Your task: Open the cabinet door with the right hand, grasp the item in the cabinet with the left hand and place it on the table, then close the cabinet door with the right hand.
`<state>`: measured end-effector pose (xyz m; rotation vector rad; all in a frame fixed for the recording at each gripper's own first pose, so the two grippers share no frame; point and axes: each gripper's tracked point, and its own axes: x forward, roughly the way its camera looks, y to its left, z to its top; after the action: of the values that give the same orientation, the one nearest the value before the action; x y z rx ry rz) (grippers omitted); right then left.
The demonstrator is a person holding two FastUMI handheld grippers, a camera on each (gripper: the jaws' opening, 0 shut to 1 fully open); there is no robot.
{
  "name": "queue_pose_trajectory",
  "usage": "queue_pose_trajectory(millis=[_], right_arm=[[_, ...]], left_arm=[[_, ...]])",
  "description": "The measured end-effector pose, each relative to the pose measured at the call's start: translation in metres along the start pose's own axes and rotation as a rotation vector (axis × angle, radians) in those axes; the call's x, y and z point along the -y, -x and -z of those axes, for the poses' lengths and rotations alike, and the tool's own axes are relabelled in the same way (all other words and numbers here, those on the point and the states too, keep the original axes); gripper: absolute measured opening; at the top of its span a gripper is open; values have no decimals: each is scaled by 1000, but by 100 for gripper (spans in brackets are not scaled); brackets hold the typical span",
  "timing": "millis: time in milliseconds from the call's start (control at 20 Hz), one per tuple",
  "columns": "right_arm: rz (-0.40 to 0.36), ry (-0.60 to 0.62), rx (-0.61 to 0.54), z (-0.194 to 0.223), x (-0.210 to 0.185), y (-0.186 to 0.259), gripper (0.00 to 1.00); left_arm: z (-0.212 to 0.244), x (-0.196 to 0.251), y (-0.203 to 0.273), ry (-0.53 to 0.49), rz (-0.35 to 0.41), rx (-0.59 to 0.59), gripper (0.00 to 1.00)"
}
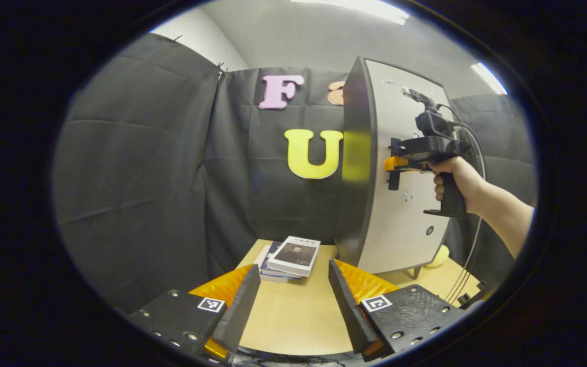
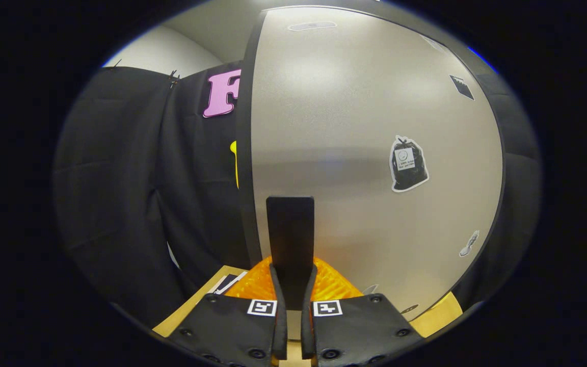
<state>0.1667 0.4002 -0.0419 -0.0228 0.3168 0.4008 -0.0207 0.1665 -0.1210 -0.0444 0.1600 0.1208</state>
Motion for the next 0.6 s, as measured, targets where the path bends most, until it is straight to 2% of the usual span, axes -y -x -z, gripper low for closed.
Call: queue_pose_trajectory(millis=[250,500,600], right_arm=[[-101,26,30,-2,-5,23,12],[-220,31,26,0,-4,59,10],[-249,40,37,-1,0,71,10]], left_arm=[[-14,20,13,-18,-28,18,82],[-22,61,37,67,-68,17,82],[-27,74,49,70,-88,32,82]])
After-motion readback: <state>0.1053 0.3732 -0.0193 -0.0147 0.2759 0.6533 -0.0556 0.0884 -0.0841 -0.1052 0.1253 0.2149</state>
